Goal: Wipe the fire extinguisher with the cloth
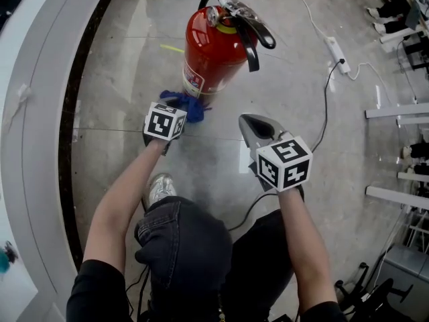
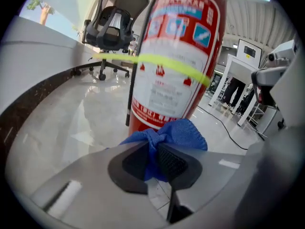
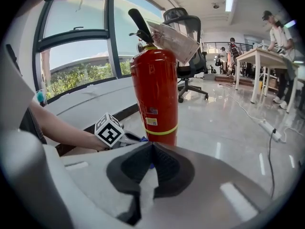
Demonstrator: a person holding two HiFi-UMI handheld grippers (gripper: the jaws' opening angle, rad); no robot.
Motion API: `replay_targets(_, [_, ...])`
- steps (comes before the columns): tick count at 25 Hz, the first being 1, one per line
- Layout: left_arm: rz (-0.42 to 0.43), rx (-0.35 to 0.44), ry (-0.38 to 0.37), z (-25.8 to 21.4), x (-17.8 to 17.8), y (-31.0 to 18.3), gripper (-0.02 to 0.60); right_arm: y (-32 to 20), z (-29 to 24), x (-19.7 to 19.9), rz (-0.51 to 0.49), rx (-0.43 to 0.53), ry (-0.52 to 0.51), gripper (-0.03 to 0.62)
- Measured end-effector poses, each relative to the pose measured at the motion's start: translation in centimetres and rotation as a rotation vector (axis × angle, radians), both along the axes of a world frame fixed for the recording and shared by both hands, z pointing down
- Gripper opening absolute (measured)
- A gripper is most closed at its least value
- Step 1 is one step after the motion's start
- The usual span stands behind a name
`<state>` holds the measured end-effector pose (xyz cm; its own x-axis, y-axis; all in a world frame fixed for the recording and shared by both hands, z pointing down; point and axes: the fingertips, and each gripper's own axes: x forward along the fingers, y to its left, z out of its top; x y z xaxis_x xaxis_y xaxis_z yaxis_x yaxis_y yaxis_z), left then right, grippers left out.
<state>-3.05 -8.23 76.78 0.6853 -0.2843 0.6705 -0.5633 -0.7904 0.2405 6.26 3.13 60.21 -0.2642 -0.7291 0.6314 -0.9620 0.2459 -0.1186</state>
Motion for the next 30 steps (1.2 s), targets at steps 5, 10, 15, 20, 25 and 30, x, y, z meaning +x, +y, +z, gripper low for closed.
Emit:
replay_targets(5, [0.023, 0.118, 0.105, -8.7, -0.9, -1.5, 0.048, -0.5, -2.3, -0.6, 0.01, 0.053, -0.048, 0.003])
replay_targets(10, [0.083, 0.223, 0.219, -19.4, -2.0, -1.3, 0.049, -1.2, -6.9, -1.9, 0.007, 0.132, -0.094, 0.003])
replay_targets(15, [0.114, 0.267, 0.27, -30.2, -3.5, 0.1, 0.049, -0.7, -14.9, -1.4, 0.071, 0.201, -0.071, 0.003])
replay_targets(20, [0.153, 0.315, 0.256, -41.8, -5.3, 2.1, 0.049, -0.1, -26.0, -1.2, 0.111, 0.249, -0.06, 0.003])
replay_targets(25, [0.118, 0.341, 0.284, -54.4, -6.8, 5.4, 0.049, 2.1, -37.6, -2.9, 0.068, 0.261, -0.042, 0.003])
replay_targets(30, [0.075, 0.366, 0.317, -66.6, -6.9, 9.7, 0.049, 6.3, -48.4, -3.9, 0.045, 0.283, -0.041, 0.003])
